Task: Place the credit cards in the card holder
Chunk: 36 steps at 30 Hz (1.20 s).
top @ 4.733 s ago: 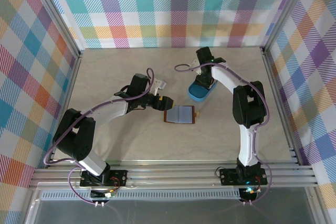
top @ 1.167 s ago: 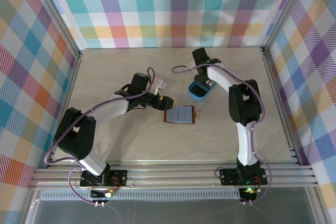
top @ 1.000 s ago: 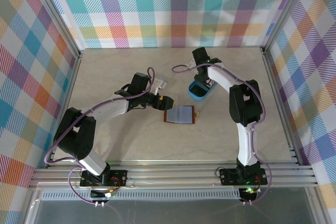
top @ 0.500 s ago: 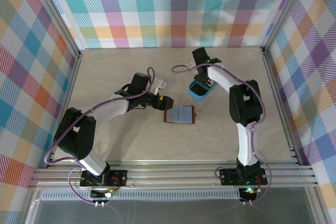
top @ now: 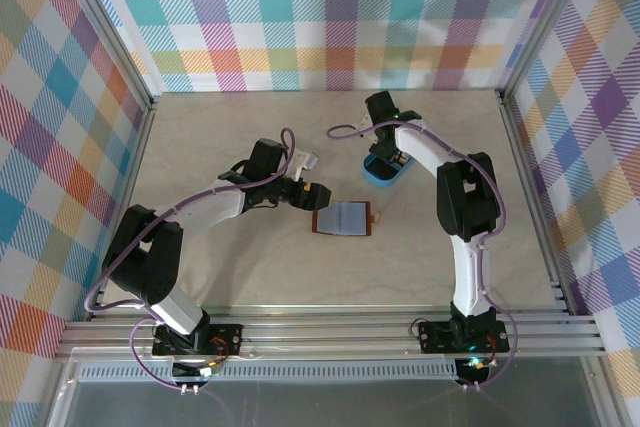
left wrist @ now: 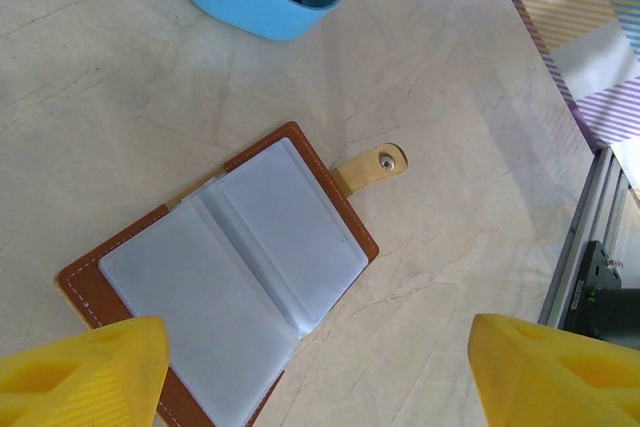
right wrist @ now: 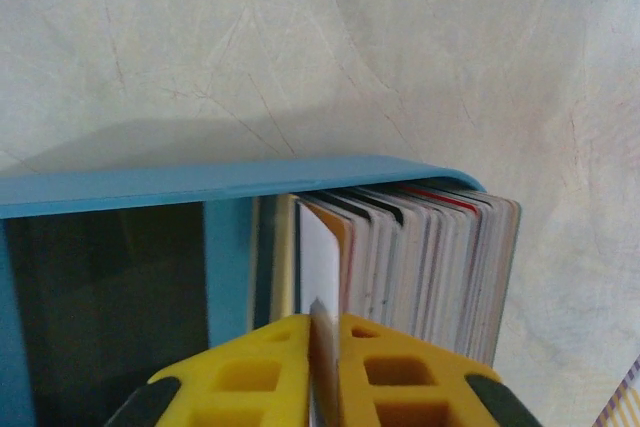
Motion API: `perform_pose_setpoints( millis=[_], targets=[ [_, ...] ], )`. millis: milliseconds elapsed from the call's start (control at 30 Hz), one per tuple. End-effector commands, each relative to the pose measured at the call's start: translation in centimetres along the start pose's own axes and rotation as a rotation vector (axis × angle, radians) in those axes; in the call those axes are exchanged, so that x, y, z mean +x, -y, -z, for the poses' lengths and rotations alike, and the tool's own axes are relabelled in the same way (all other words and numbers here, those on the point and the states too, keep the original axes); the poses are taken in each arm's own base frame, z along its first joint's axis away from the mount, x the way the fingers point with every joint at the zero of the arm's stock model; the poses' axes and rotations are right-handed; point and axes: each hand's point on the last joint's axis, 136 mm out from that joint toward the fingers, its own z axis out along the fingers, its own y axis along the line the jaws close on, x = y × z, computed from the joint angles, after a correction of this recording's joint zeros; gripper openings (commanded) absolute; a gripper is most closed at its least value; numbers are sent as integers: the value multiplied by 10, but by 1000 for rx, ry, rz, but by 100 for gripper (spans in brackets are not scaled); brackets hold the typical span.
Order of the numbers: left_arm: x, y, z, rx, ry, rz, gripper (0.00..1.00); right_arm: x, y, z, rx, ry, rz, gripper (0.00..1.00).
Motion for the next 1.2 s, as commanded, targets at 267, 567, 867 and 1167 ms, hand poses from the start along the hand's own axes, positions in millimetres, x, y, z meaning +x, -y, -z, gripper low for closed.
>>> perform_pose_setpoints(
  millis=[267,567,867,1167],
  targets=[
    [-8,0,1,1,2,-4,79,-6,5,24,-11,42,-18,0],
    [-11,3,4,-1,9,-10,80,-20,-16,63,-179,183,-84,0],
    [-33,28,36,20,141,-79,78,-34,-31,167,-368,480,-237,0],
    [-76,65,102,107,430,194,79,-31,-54,281,-417,874,-240,0]
  ],
)
